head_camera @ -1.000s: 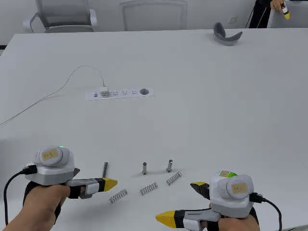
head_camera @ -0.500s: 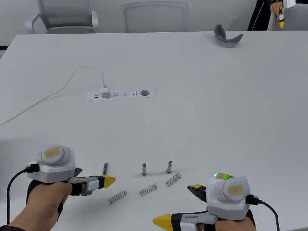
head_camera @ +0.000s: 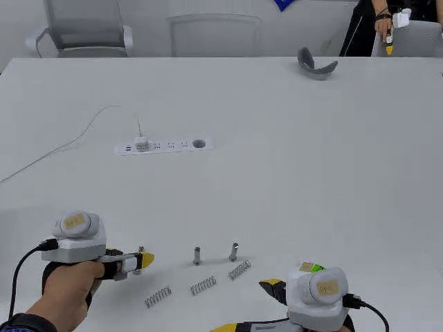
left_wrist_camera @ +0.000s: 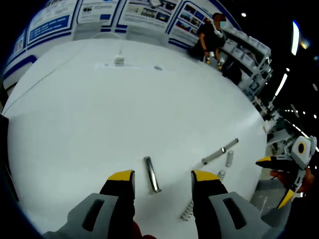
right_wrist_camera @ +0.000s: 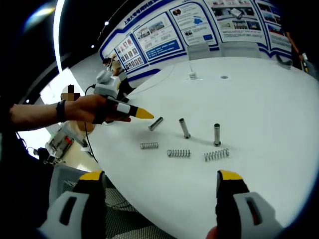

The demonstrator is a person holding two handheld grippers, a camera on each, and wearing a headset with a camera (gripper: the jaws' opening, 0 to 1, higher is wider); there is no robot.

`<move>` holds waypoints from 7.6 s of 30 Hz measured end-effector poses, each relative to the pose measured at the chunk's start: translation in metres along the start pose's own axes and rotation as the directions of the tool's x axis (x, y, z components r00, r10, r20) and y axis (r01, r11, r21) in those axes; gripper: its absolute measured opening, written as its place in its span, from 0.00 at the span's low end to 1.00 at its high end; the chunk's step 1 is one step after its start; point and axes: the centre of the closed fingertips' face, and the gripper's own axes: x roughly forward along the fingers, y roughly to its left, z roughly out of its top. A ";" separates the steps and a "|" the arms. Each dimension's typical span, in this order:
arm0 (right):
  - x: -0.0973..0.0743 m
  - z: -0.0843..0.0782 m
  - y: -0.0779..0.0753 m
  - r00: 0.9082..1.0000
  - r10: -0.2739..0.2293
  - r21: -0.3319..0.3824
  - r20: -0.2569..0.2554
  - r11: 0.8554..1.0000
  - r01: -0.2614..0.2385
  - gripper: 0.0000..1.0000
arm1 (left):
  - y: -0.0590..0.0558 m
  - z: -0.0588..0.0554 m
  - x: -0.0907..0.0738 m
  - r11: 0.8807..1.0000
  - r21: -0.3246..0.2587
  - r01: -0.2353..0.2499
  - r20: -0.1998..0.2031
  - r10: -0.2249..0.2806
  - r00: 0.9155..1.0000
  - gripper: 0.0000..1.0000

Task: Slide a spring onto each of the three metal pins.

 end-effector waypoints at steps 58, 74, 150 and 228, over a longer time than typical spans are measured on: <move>0.012 -0.005 0.003 0.999 0.032 0.001 -0.031 0.999 -0.032 0.93 | 0.030 -0.001 0.031 0.964 0.137 -0.227 -0.029 0.233 0.972 0.07; 0.013 -0.006 0.006 0.999 0.038 0.001 -0.031 0.999 -0.038 0.93 | 0.019 -0.003 -0.004 0.969 0.103 -0.223 0.036 0.221 0.975 0.07; 0.012 -0.010 0.010 0.998 0.045 -0.006 -0.040 0.999 -0.045 0.93 | -0.026 0.000 0.005 0.951 0.254 -0.178 0.117 0.153 0.981 0.07; 0.019 -0.018 0.019 0.995 0.077 -0.009 -0.061 0.997 -0.078 0.93 | -0.031 -0.064 -0.021 0.973 0.211 -0.093 0.053 0.084 0.995 0.43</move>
